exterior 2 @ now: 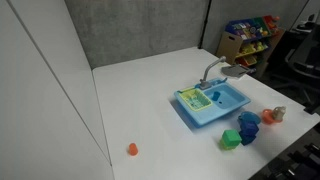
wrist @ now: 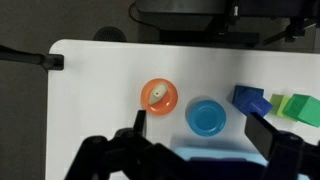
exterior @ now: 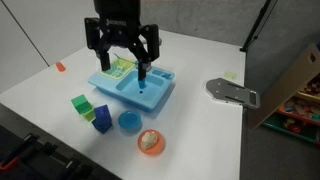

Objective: Pick up the blue cup from the sink and put it on the table

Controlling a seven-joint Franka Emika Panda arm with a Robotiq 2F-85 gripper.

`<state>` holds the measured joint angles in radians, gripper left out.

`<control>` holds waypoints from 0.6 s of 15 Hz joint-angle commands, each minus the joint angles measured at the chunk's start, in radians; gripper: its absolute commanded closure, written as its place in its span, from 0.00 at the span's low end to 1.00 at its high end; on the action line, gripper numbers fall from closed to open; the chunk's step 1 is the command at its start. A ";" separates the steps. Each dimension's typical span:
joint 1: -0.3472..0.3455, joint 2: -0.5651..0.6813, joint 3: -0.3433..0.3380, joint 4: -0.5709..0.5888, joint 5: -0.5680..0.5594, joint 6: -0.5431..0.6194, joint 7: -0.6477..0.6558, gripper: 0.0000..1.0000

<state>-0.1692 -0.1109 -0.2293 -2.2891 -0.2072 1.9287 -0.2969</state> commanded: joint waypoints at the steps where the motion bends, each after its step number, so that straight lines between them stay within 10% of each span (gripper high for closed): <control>1: -0.007 0.000 0.007 0.002 0.001 -0.003 -0.001 0.00; 9: 0.002 0.022 0.021 0.035 0.002 -0.005 0.012 0.00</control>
<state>-0.1692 -0.1065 -0.2237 -2.2868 -0.2072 1.9288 -0.2962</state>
